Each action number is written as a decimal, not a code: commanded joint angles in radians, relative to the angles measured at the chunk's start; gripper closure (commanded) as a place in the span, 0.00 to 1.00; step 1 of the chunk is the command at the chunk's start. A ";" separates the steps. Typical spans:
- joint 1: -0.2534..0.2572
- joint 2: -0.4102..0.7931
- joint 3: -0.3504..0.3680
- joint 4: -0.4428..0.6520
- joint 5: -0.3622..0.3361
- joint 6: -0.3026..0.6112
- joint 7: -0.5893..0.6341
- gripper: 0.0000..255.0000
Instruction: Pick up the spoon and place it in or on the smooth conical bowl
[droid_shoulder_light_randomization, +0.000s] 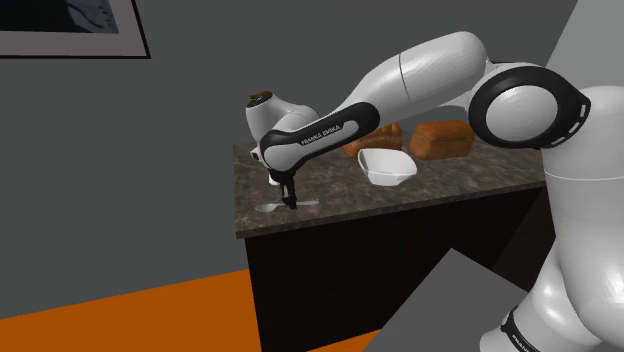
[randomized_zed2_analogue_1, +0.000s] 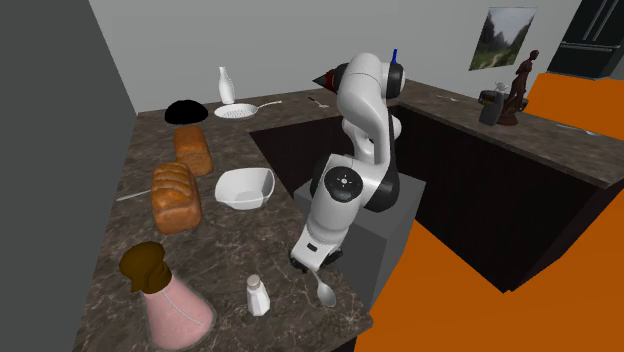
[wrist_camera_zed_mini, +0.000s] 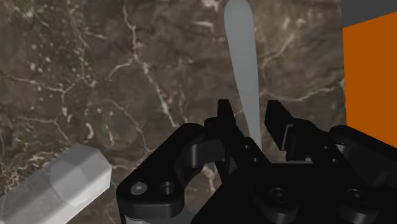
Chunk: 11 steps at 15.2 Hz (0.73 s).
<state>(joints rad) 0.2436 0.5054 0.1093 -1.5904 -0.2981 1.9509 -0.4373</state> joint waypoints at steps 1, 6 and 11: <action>0.000 0.000 0.000 0.000 0.000 0.000 0.000 1.00; 0.000 0.000 0.000 0.000 0.000 0.000 0.000 1.00; 0.000 -0.016 0.002 0.016 0.005 -0.031 -0.008 1.00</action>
<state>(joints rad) 0.2439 0.4956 0.1106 -1.5774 -0.2950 1.9288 -0.4428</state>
